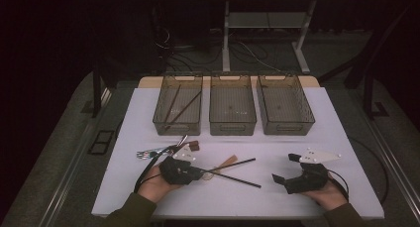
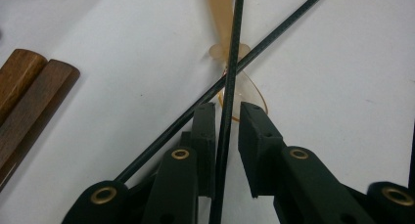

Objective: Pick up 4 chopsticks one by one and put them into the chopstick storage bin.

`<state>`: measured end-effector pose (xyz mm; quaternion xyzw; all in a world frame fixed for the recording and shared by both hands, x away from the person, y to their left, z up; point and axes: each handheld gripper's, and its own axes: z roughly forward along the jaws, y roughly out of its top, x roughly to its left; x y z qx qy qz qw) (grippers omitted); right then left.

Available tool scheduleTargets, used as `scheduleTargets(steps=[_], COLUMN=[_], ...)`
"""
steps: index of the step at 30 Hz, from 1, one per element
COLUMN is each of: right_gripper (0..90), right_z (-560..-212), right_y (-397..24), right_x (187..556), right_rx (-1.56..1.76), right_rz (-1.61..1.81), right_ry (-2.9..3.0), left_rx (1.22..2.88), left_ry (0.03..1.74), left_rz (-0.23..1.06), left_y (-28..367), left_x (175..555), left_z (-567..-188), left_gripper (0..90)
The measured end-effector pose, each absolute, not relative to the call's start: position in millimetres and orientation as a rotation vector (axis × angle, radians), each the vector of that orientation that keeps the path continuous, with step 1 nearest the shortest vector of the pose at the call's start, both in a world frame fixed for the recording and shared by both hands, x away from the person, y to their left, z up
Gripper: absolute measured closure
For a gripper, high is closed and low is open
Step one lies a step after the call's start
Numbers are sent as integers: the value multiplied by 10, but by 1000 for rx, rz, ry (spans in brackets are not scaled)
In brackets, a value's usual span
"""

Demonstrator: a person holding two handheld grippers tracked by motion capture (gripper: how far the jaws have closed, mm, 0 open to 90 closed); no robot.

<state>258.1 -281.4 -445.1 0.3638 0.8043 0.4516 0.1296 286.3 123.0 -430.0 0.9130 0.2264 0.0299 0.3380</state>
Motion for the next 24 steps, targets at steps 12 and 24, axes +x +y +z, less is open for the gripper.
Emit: scheduleTargets(steps=[12,24], right_gripper=[22,22], right_z=[-4451,-4447], right_y=[-2813,-2815], right_x=[2583,2580], right_rx=[1055,1053], right_rz=[1312,1315], right_ry=[2338,2337], left_rx=[2392,2385], left_ry=[590,582], left_rz=[75,83], left_y=[1217,1215], left_x=[2863,2851], left_z=[-4304,-4272], left_gripper=[826,855])
